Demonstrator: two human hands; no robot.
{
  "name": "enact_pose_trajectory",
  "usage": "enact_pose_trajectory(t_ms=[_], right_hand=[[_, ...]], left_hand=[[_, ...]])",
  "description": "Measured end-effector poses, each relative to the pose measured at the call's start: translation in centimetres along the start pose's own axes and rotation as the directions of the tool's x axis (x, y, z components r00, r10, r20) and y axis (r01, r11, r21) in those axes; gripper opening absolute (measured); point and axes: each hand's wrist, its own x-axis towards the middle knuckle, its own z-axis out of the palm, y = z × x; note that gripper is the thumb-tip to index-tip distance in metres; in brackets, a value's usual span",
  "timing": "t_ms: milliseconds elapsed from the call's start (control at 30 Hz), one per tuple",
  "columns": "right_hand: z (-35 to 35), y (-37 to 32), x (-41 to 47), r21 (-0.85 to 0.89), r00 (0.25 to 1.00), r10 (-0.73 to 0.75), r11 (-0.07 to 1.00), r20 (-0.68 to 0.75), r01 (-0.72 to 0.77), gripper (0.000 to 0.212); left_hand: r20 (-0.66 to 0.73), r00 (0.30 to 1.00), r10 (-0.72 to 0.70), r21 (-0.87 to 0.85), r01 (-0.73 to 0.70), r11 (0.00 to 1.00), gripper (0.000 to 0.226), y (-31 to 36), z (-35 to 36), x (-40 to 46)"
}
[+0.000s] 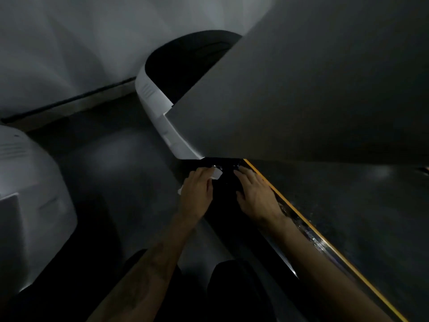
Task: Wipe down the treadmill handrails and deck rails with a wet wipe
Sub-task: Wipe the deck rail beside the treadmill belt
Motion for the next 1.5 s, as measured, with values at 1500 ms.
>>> enact_pose_trajectory(t_ms=[1500], right_hand=[[14.7,-1.3,8.7,-0.266,0.987,0.158,0.951,-0.03,-0.16,0.062]], left_hand=[[0.098,0.986,-0.132,-0.041,0.137,0.99,0.054,-14.8,9.7,6.5]])
